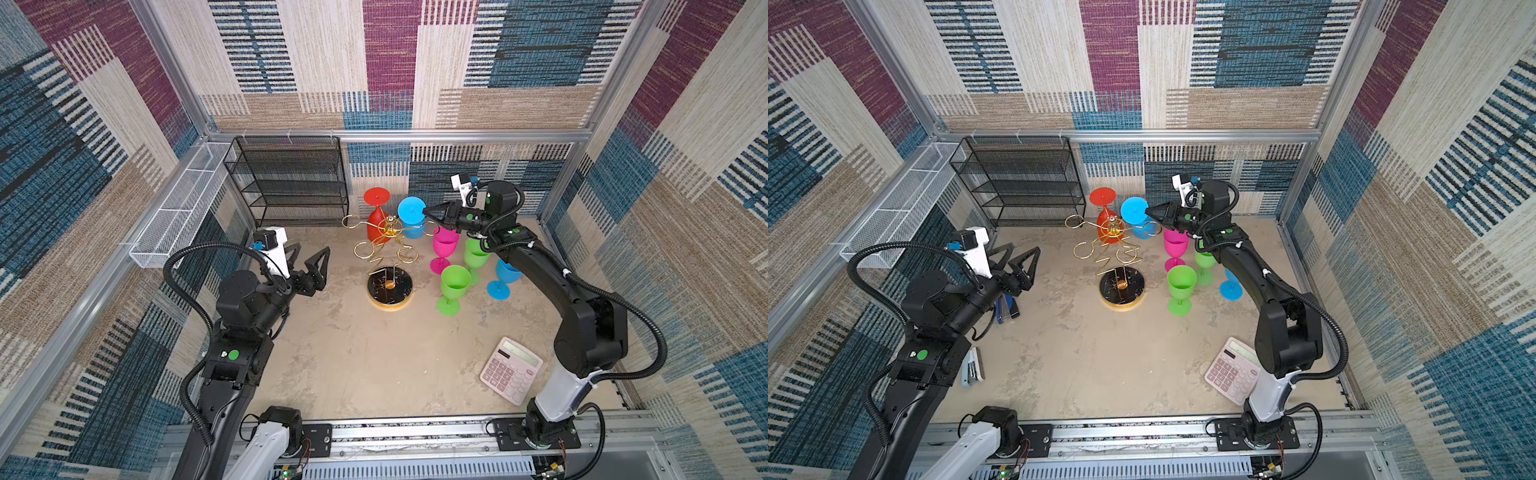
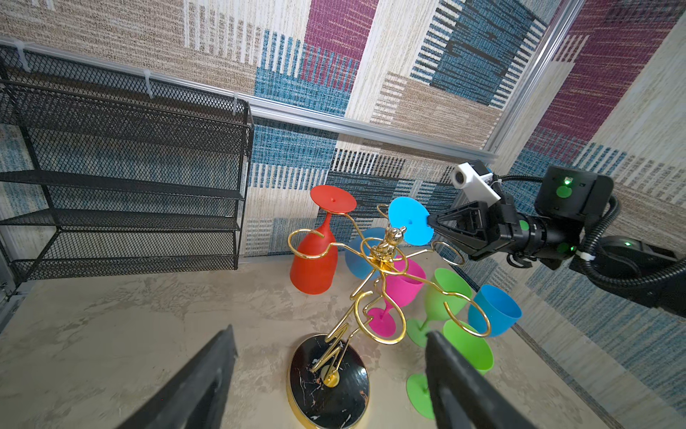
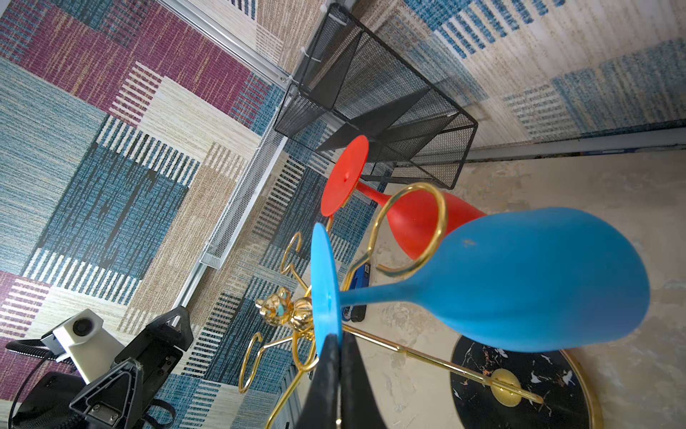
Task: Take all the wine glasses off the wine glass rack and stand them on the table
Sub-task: 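Lift the blue glass up off the rack hook with the right gripper, then carry the blue glass toward the left gripper while left reaches toward it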
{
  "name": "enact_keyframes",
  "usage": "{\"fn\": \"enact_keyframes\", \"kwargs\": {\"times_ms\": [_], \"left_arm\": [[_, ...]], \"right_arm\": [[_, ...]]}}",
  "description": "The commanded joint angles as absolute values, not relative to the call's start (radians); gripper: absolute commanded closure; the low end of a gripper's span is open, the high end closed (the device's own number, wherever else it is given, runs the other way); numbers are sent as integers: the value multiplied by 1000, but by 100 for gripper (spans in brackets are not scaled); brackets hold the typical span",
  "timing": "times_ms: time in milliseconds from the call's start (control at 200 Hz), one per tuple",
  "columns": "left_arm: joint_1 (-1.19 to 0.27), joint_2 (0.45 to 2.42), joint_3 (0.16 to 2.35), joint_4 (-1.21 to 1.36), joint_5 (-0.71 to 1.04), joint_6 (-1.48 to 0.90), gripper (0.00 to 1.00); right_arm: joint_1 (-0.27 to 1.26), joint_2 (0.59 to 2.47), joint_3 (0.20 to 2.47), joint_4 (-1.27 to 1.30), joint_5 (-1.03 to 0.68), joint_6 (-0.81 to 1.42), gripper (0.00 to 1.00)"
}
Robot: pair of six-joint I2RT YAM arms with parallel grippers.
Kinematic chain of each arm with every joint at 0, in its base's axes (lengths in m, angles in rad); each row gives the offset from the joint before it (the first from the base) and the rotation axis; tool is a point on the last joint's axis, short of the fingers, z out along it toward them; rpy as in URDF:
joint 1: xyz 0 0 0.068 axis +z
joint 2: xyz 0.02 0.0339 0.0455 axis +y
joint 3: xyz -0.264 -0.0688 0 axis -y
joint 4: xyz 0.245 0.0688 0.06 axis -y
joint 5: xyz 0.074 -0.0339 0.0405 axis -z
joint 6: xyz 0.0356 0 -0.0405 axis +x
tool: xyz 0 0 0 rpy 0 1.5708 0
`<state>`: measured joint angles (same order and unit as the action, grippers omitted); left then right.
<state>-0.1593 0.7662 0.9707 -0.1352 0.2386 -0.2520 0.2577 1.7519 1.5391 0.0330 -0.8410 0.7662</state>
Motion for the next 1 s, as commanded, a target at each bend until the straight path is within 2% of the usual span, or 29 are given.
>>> {"fn": "enact_keyframes", "kwargs": {"times_ms": [0,396,686,992], "left_arm": [[-158,764,973,-115,240,-253,18],[-157,772,979,-115,238,-282,19],[-156,800,995,-80,274,-360,23],[-157,894,1093,-54,539,-439,35]], "right_arm": [[257,1729,1527,95,-808,777,100],[229,1679,1461,140,-748,795,100],[215,1644,1465,128,-686,764,100],[201,1520,1463,59,-561,650,100]]}}
